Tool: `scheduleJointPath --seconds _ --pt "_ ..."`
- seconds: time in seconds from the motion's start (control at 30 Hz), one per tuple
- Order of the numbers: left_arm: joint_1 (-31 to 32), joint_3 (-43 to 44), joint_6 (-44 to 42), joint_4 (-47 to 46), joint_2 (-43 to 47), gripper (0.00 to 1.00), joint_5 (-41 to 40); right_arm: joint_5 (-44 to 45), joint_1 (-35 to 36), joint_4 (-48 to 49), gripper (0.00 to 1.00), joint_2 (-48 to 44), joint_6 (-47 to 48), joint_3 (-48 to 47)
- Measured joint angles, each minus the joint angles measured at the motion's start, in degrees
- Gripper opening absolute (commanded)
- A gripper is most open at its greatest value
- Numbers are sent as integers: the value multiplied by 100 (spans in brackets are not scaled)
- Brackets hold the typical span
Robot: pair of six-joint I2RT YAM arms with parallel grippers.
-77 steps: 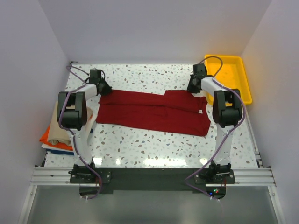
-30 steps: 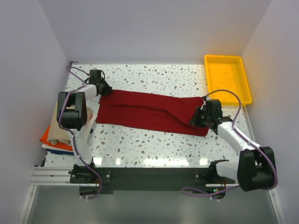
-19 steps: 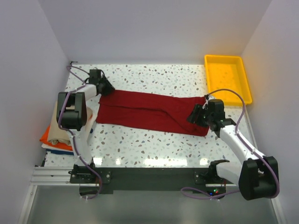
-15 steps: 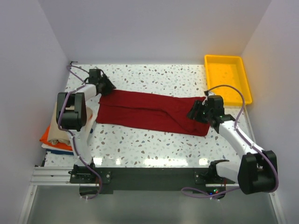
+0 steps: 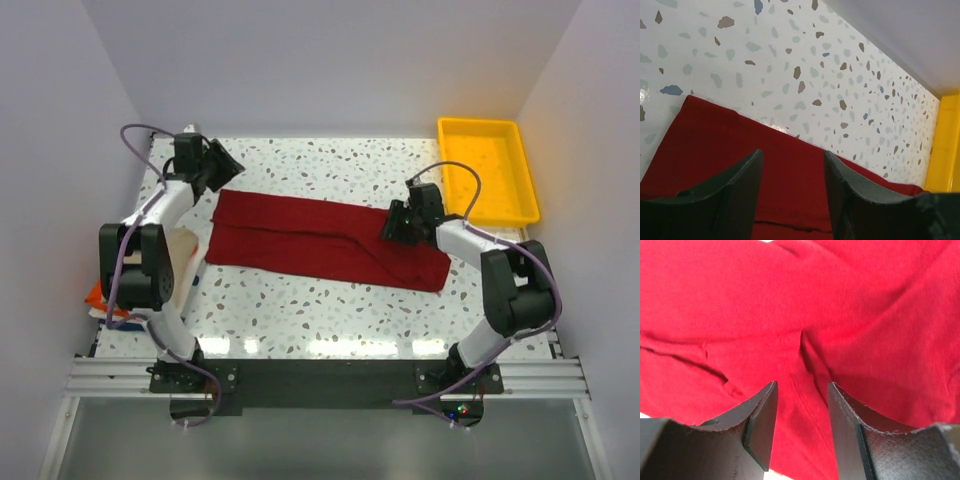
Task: Fold and stack the t-shirts
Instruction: Fold the tshirt
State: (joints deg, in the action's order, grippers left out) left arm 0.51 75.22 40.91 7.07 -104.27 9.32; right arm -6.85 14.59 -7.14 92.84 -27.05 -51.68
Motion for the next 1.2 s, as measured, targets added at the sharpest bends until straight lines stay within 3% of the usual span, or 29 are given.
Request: scheduleJointPath --seconds 0.23,0.5,0.87,1.2 --pt "61 -1121 2 -103 1231 56 195 39 37 210 47 474 2 -310" --pt "109 -1733 -28 -4 1716 57 404 258 260 216 38 708 13 -531" --pt "111 -1891 -232 90 2260 57 531 284 354 199 5 726 42 -535" --pt "111 -2033 -304 168 2430 57 566 105 542 208 4 -92 -157 -72"
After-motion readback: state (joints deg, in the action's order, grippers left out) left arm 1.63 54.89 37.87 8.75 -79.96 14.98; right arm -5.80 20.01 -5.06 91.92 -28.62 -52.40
